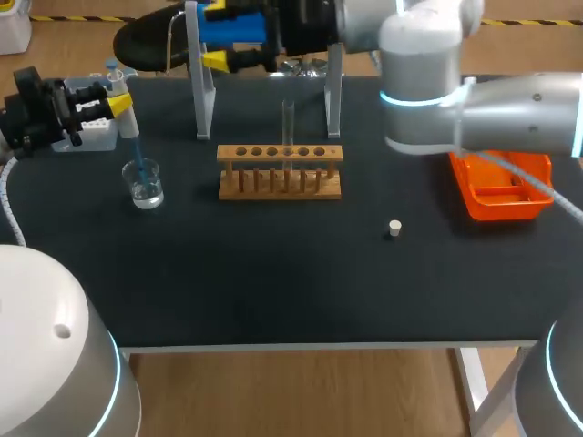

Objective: Invert the test tube, pick up the pipette, mount the tip to pipette, aspirate from beaker and dispense into the tube, eject the tip, return the pipette, and cap with the stopper.

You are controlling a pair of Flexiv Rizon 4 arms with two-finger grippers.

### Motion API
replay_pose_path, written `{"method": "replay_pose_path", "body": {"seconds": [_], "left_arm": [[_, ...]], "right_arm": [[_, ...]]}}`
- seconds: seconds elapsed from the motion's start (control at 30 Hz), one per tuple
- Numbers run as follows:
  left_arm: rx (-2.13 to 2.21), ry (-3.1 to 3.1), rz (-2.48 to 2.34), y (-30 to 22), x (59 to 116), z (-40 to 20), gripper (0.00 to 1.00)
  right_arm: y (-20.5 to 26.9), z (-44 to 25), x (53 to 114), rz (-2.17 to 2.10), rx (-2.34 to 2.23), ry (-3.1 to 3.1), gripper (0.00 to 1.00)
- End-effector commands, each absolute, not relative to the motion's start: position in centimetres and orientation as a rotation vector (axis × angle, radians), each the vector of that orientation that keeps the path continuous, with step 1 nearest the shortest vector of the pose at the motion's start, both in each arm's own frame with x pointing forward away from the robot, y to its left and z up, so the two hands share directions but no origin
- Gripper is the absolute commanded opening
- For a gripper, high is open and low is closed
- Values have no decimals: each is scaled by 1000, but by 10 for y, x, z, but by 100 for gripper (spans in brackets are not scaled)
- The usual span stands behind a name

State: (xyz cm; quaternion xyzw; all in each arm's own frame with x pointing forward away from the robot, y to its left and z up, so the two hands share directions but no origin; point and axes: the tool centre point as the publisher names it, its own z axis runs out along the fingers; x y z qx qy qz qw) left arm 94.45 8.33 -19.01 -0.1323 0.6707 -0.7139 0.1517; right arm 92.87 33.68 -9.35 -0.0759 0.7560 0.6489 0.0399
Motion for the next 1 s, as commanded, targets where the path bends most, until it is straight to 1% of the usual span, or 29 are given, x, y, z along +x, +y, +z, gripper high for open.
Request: {"method": "replay_pose_path", "body": {"seconds": [0.03, 0.3, 0.5, 0.77, 1.0], "left_arm": [[-378, 1926, -2050, 84, 944, -190, 0], [-378, 1926, -2050, 84, 944, -190, 0], [-378, 1926, -2050, 84, 944, -190, 0], [-378, 1926, -2050, 84, 944, -190, 0], [-378, 1926, -2050, 84, 944, -190, 0]], "right_arm": [[275, -102, 934, 1949, -260, 2392, 100], [245, -146, 936, 1815, -306, 2500, 100], [229, -170, 936, 1813, -271, 2515, 100], [217, -197, 943, 1788, -177, 2512, 100], [217, -219, 950, 1745, -154, 2538, 100]]}}
